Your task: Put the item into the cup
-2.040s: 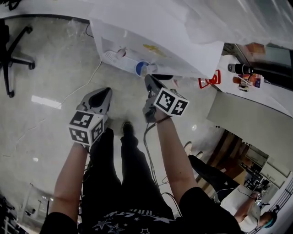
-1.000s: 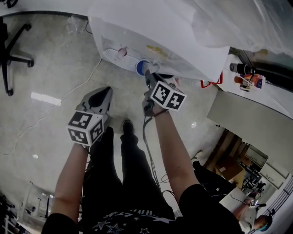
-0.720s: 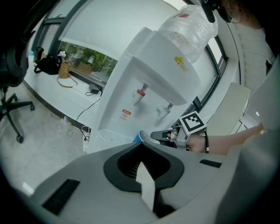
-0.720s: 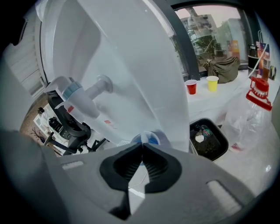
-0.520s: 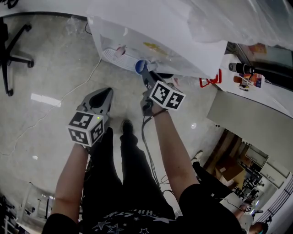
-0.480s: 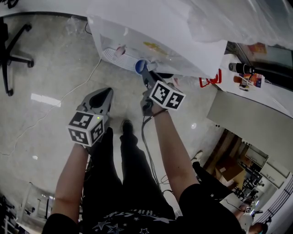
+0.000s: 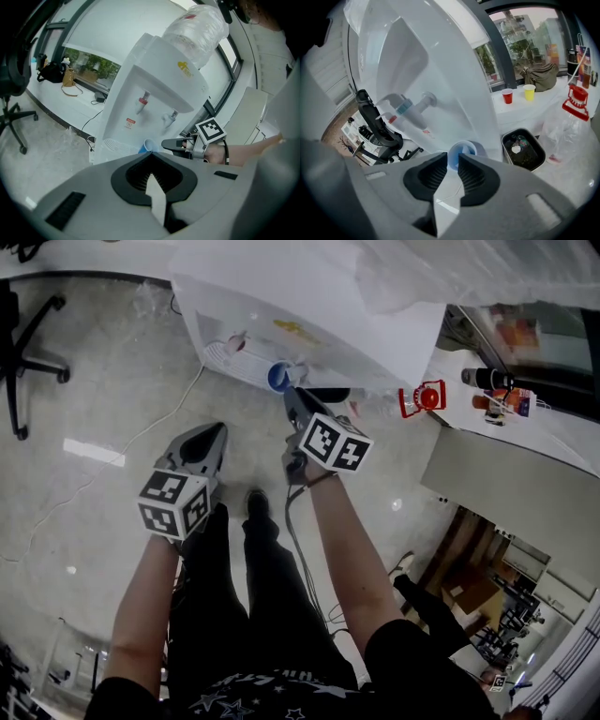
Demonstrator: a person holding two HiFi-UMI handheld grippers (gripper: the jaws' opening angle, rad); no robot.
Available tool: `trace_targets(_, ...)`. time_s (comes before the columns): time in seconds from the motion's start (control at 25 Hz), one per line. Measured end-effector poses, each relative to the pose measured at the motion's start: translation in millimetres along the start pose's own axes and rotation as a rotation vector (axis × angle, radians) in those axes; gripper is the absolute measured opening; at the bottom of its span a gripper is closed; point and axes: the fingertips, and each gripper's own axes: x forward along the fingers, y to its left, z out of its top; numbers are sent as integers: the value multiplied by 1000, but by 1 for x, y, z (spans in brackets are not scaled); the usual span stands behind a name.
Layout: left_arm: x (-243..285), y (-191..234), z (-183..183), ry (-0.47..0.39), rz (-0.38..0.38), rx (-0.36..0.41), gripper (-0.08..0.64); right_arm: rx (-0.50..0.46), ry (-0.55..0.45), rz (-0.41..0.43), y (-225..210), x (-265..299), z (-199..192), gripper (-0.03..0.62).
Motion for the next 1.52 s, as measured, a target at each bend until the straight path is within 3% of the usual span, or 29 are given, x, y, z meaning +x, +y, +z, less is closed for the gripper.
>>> trace_targets(0.32, -23, -39, 14, -28, 18, 24, 5, 10, -54, 41, 20, -48, 22, 72)
trace_targets(0.8, -70, -127, 32, -81, 30, 41, 5, -14, -57, 178, 61, -154, 38, 63)
trace_targets(0.96, -86, -159, 37, -98, 33, 62, 5, -65, -32, 232, 77, -198, 37, 58)
trace_targets(1.04, -97, -173, 33, -90, 39, 75, 5, -94, -18, 256, 85, -219, 30, 5)
trace_targets(1.28, -140, -206, 23, -111, 101, 68, 5, -171, 34, 328, 102, -280, 7, 2)
trace_targets(1.52, -167, -233, 31, -190, 168, 95, 5, -265, 12, 407, 122, -320, 11, 0)
